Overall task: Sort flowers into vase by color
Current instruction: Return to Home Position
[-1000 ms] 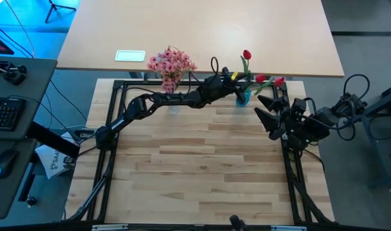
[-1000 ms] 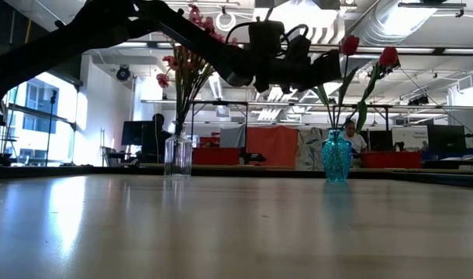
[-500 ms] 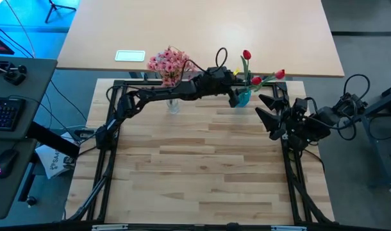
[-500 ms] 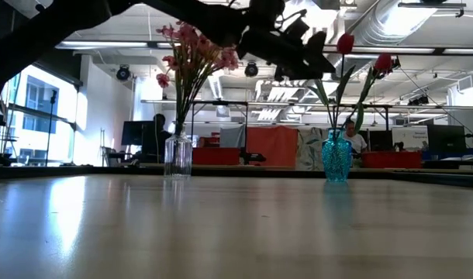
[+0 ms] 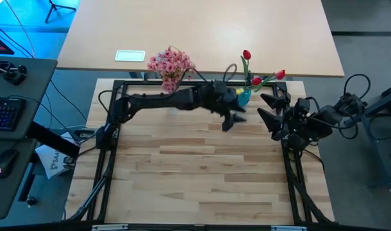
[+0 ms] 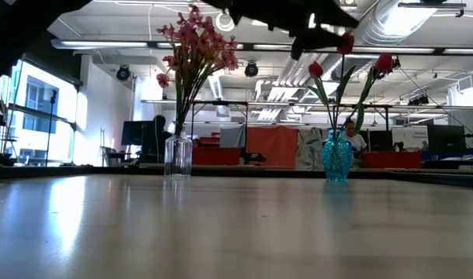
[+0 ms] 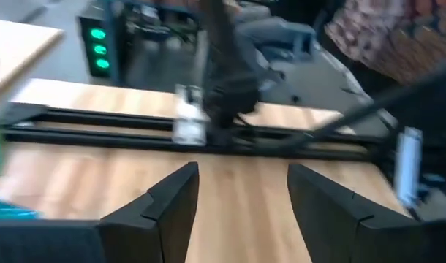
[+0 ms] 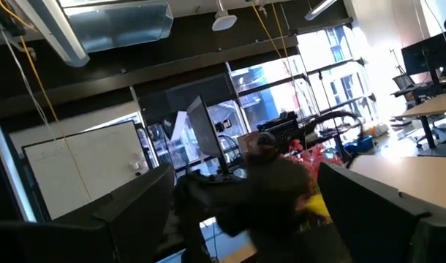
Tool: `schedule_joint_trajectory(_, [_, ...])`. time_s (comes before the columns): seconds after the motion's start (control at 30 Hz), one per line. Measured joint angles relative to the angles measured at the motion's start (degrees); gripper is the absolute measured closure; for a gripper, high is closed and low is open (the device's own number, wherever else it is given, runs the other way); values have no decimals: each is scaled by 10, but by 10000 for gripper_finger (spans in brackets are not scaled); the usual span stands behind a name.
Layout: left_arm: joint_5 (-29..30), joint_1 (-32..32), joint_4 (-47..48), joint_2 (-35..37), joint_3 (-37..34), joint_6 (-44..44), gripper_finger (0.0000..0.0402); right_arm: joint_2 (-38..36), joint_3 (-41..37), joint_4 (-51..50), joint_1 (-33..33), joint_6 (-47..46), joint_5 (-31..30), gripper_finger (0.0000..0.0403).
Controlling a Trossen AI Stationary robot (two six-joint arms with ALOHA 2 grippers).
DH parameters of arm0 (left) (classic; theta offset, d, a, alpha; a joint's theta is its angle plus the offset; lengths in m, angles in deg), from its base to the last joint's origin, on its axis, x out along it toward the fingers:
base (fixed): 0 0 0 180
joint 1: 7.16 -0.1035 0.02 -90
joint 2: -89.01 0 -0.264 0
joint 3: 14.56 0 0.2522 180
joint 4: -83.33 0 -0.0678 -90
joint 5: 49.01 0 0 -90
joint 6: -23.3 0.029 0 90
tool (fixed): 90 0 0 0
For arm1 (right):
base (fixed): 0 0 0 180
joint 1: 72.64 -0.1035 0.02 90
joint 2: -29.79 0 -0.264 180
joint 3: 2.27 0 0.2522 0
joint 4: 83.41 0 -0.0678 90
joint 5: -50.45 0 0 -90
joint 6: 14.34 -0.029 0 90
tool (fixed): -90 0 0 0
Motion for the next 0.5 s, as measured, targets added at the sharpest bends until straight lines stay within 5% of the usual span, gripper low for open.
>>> schedule_joint_trajectory(0.23, [-52,43,-19,67,-83,-21,222,-32,0,-28,-15,-1,1,69])
schedule_joint_trajectory(0.37, [-60,46,-162,143,-222,-113,228,-54,0,-90,-35,-29,1,69])
schedule_joint_trajectory(0.5, [0,61,-372,239,-414,-222,229,-68,0,-166,-52,-71,1,69])
